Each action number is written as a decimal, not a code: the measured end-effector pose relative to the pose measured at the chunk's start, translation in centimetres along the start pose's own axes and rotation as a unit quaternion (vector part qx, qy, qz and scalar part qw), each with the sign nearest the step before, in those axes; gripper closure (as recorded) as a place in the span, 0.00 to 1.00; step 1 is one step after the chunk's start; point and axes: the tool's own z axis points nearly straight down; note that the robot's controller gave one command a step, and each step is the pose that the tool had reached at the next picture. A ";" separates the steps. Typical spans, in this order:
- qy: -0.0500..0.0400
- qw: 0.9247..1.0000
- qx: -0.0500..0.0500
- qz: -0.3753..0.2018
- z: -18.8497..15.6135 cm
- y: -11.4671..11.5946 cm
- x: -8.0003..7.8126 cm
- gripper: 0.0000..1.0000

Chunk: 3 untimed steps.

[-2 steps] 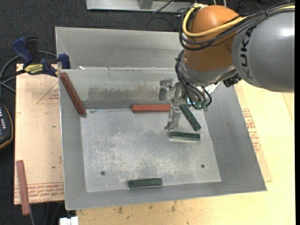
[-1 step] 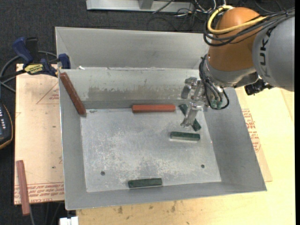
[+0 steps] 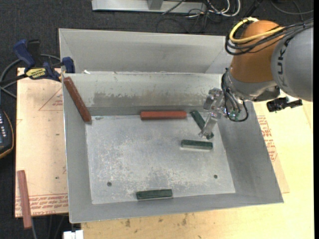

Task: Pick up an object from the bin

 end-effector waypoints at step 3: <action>-0.007 0.992 -0.001 -0.126 -6.8 -1.5 -1.0 1.00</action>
Offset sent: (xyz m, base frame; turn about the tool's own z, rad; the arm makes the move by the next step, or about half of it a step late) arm 0.0043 -0.0126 -0.0945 -0.2264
